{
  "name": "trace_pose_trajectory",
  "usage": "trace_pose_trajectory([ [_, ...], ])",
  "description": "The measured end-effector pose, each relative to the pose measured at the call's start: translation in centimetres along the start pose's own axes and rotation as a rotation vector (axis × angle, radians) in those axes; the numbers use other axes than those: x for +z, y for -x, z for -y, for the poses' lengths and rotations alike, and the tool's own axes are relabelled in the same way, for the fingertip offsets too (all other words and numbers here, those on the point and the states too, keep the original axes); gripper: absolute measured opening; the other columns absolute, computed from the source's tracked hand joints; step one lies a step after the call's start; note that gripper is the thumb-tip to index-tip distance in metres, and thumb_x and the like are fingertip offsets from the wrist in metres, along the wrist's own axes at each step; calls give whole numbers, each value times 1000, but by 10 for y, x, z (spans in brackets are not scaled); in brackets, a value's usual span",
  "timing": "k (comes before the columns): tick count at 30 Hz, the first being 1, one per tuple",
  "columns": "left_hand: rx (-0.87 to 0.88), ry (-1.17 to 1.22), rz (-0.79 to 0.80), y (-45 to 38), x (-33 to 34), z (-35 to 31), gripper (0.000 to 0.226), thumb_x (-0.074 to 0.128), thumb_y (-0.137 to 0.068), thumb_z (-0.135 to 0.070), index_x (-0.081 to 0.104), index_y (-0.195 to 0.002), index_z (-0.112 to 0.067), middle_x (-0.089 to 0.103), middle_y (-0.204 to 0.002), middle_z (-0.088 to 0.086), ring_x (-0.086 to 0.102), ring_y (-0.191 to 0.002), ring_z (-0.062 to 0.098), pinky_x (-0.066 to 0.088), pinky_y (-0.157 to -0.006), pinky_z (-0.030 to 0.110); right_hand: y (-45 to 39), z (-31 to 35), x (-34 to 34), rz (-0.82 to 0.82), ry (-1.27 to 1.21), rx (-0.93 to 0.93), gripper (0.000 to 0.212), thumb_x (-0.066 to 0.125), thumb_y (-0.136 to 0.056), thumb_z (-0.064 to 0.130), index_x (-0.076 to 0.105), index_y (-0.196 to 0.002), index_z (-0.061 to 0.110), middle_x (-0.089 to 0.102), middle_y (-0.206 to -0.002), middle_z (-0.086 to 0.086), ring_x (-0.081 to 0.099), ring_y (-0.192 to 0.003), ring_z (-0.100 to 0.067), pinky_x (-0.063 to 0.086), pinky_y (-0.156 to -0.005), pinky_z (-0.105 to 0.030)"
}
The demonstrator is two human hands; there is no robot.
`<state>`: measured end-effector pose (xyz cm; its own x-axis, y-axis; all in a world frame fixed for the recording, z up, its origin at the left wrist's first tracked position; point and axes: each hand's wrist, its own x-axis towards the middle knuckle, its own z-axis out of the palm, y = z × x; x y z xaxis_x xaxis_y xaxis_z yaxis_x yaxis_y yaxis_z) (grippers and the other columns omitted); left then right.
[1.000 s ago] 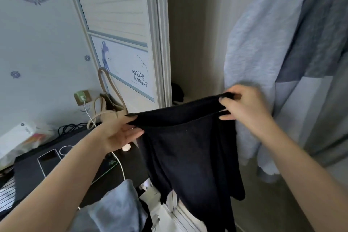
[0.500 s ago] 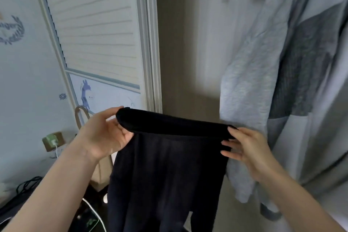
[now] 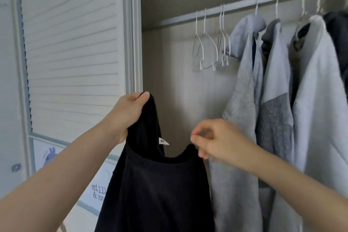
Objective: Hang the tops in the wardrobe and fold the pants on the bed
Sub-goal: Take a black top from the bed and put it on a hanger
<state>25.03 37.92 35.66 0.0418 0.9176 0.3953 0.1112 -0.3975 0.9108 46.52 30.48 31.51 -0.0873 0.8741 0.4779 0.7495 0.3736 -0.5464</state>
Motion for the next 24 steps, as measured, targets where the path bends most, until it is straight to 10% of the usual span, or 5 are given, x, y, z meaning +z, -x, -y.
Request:
trace_pose_trajectory([
  [11,380,-411,-39,-54,23,-47,33,49,-100,-19,49,-69,-9,45,-62,2,42,-54,12,31,-43,12,-163,67,-146,-861,324,-145,27,39,-96,13,57,-109,-1,59,-113,-25,55,-103,-39,39,-77,-35],
  [19,416,-406,-81,-63,14,-40,40,50,-100,-27,47,-68,-3,40,-59,2,39,-49,9,31,-47,17,-217,38,-184,-449,580,259,37,32,-101,11,53,-128,-4,51,-137,-22,48,-125,-37,41,-97,-35],
  [24,419,-454,-72,-63,8,-38,39,51,-99,-27,40,-65,-12,35,-56,-1,34,-49,11,29,-50,23,-222,25,-192,-412,638,330,26,41,-96,18,59,-105,2,58,-120,-19,55,-110,-37,41,-80,-36],
])
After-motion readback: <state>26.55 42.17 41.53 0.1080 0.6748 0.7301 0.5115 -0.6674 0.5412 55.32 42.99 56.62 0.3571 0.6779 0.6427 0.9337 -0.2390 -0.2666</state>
